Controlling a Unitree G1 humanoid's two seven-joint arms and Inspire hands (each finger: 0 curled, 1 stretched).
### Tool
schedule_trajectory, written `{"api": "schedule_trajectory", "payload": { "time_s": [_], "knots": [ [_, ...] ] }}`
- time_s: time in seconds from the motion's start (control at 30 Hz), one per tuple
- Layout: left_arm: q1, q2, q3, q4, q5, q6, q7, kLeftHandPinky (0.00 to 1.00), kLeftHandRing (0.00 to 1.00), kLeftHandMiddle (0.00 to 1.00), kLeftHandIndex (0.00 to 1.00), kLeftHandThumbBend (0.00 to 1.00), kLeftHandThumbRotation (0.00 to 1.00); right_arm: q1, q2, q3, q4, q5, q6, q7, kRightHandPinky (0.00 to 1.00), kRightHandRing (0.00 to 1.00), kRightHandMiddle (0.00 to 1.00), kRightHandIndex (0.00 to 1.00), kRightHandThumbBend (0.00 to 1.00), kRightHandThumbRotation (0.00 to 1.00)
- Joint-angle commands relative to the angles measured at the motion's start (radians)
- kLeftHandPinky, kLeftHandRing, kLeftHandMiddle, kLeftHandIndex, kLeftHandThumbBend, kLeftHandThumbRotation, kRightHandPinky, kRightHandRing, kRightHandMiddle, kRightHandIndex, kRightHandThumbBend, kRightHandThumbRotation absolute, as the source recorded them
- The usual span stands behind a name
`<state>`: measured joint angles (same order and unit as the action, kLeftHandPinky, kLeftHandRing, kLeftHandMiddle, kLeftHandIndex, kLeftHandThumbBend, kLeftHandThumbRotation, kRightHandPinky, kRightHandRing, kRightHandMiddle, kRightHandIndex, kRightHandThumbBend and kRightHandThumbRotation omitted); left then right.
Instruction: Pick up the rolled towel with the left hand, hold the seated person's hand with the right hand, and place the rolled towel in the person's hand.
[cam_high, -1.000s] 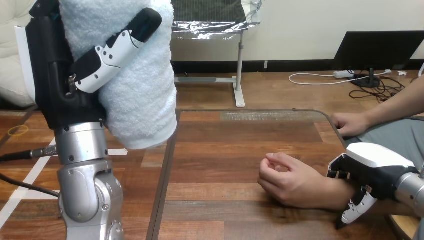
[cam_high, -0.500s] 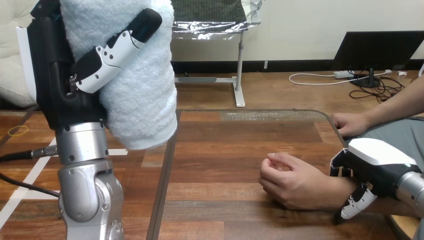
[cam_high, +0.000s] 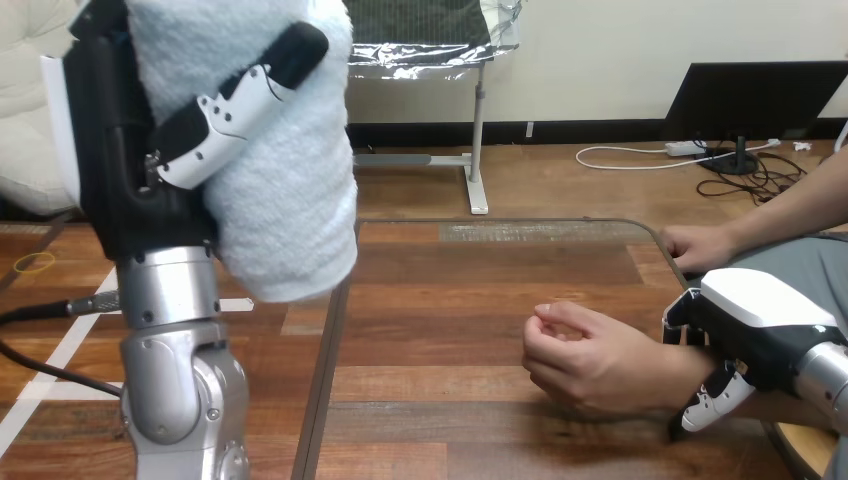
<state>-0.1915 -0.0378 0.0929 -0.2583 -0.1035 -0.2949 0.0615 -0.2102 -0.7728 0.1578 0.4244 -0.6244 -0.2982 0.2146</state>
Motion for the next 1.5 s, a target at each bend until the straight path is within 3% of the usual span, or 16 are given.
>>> {"api": "schedule_trajectory", "payload": {
  "time_s": [0.0,0.23,0.53,0.83,1.23,1.47],
  "knots": [
    [-0.046,-0.008,-0.012,0.065,0.012,-0.043,-0.006,0.18,0.23,0.31,0.39,0.47,0.00,-0.013,0.026,-0.001,0.023,0.027,-0.008,-0.032,0.16,0.23,0.31,0.36,0.90,0.00],
    [-0.044,-0.015,-0.023,0.120,0.058,-0.054,0.014,0.19,0.24,0.31,0.39,0.49,0.00,-0.017,0.028,-0.004,0.020,0.034,-0.001,-0.045,0.17,0.24,0.32,0.36,0.89,0.00],
    [-0.046,-0.022,-0.033,0.199,0.066,-0.077,0.011,0.20,0.25,0.32,0.37,0.47,0.00,-0.016,0.027,-0.021,-0.007,0.060,0.012,-0.042,0.20,0.26,0.33,0.36,0.88,0.01],
    [-0.064,-0.027,-0.041,0.286,0.094,-0.120,0.020,0.20,0.24,0.31,0.36,0.46,0.00,-0.021,0.020,-0.038,-0.040,0.093,0.030,-0.017,0.22,0.28,0.35,0.37,0.88,0.04],
    [-0.107,-0.029,-0.048,0.459,0.096,-0.221,0.024,0.19,0.23,0.30,0.35,0.45,0.00,-0.021,0.020,-0.071,-0.112,0.152,0.085,0.027,0.26,0.30,0.37,0.39,0.88,0.10],
    [-0.148,-0.023,-0.054,0.612,0.132,-0.317,0.040,0.20,0.24,0.31,0.36,0.45,0.00,-0.027,0.016,-0.083,-0.152,0.175,0.110,0.042,0.27,0.31,0.36,0.39,0.88,0.14]
  ]
}}
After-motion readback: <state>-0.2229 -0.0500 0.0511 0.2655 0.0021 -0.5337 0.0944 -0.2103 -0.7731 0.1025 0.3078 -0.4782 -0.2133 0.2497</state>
